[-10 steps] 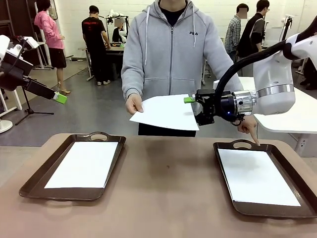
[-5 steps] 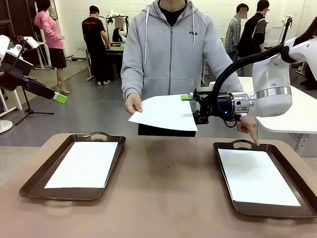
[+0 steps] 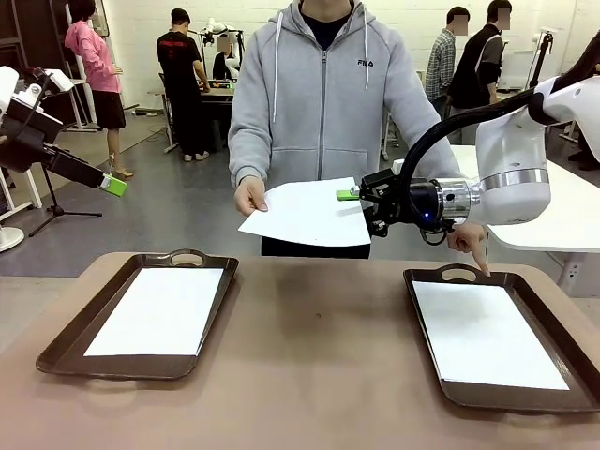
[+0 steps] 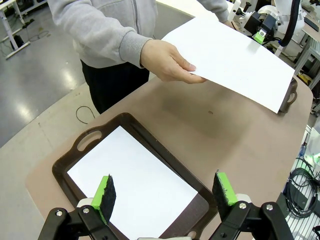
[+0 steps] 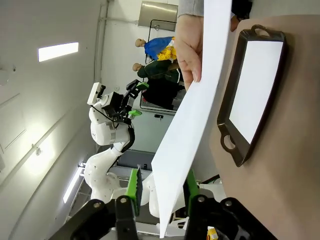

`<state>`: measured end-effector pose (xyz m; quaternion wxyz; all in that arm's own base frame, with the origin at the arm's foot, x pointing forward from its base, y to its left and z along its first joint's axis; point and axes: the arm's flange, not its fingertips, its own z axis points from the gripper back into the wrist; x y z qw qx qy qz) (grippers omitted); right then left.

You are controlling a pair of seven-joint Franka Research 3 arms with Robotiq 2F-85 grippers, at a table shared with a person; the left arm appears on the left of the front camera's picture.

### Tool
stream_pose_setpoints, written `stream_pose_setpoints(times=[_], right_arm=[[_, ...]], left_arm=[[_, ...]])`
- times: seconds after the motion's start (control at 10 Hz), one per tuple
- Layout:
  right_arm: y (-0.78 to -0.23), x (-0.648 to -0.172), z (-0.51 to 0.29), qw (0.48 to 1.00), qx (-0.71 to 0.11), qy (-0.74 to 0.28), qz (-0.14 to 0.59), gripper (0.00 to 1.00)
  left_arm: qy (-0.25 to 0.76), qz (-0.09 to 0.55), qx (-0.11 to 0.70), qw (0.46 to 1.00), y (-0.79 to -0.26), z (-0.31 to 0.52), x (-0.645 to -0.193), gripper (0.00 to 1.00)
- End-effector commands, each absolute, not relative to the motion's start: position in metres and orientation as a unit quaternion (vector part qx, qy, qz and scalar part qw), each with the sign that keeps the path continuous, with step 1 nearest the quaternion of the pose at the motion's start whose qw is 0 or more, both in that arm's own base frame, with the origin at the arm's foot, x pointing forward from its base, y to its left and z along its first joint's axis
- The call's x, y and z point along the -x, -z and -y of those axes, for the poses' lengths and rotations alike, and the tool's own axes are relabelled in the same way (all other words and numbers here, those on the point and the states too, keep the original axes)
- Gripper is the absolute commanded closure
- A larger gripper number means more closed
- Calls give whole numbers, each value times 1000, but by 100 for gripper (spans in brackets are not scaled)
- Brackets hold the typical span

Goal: Sort the A4 documents.
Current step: Receive the A4 Paper.

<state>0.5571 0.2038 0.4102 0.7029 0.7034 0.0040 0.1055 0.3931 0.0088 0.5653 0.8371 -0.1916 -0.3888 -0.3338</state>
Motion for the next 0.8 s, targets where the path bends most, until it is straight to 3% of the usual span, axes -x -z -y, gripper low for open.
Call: stream_pose_setpoints(times=[0.0,0.3,0.7], right_arm=[[-416,-567,-205,697,-711,-94,-14,73],[-416,-568,-203,699,-709,-89,-17,100],[-416,-568,-204,698,-710,-90,-24,100]], left_arm=[[331,393,188,837,-564,-9,-393,0],[331,393,188,837,-564,-9,-393,0],[331,393,188,837,-564,-9,-393,0]])
